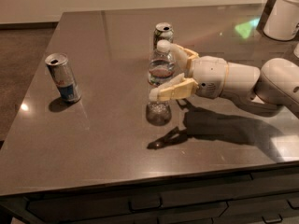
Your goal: Place water bottle upright
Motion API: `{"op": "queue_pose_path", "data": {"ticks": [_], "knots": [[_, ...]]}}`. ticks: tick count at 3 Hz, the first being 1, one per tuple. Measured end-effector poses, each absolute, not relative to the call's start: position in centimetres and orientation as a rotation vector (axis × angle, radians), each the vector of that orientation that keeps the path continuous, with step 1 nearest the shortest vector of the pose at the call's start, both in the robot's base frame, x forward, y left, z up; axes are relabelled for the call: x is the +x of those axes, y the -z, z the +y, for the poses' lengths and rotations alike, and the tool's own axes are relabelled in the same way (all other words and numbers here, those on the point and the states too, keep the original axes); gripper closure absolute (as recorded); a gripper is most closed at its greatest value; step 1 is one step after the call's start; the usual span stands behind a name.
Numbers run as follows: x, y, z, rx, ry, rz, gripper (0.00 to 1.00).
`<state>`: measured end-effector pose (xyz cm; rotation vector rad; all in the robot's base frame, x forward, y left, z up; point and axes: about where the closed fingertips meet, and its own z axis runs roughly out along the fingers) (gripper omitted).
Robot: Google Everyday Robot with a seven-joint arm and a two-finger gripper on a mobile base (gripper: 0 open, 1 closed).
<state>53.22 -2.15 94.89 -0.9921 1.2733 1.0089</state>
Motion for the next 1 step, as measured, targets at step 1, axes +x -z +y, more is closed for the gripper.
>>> {"op": "queue_pose_path", "data": {"ticks": [1], "knots": [[53.22,-94.89,-2.15,-0.992,-1.009,1.273,0.0]]}}
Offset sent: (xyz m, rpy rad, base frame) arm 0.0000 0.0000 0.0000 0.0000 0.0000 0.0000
